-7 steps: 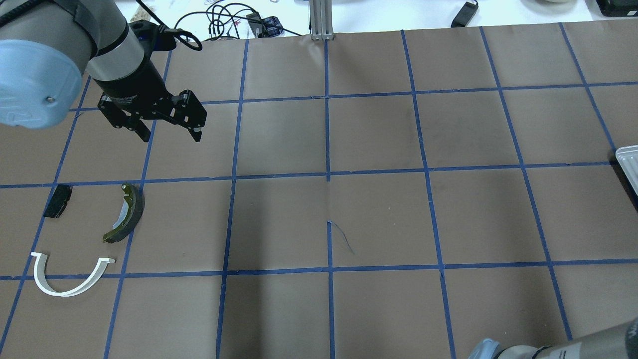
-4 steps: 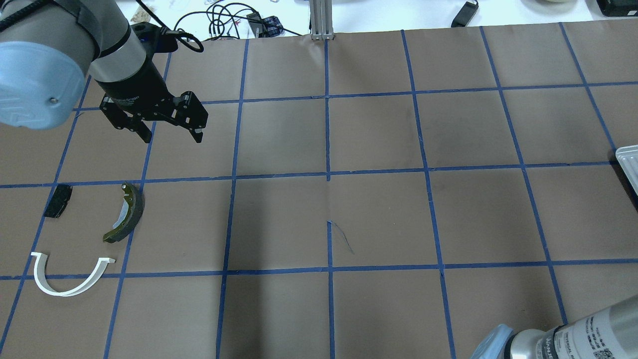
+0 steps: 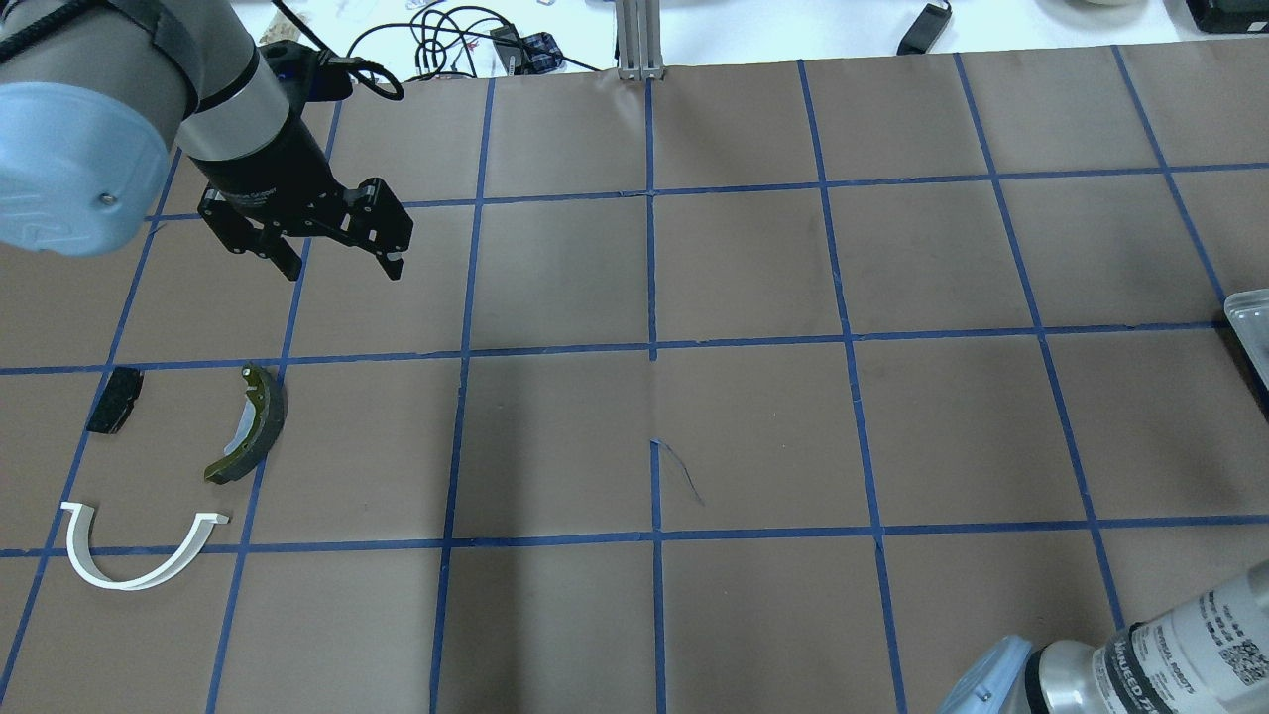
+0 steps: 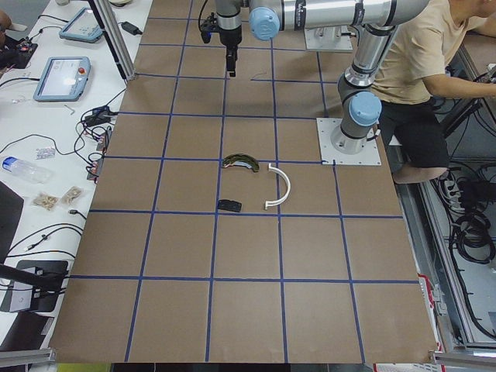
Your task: Place bearing gear from tray to pile
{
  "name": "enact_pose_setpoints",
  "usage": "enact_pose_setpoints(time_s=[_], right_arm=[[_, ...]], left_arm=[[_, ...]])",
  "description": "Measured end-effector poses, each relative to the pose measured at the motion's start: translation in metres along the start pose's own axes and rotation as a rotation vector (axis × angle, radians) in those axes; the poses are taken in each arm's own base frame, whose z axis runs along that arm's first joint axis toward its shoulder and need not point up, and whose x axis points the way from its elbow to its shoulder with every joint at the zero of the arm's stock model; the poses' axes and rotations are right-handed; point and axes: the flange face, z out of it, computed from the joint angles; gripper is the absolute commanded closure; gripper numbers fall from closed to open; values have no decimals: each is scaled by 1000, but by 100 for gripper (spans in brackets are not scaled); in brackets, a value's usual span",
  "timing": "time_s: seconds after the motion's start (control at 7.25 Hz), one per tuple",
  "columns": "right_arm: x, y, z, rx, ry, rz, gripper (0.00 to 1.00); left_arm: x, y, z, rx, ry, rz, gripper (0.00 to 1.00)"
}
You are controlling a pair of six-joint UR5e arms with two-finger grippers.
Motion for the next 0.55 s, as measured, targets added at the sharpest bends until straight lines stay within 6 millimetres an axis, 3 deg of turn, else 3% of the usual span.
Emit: enact_pose_setpoints(time_s=[0.55], right_arm=[[12, 0, 48, 39, 50, -207, 15]], left_arm=[[-1, -6, 6, 27, -1, 18, 0]])
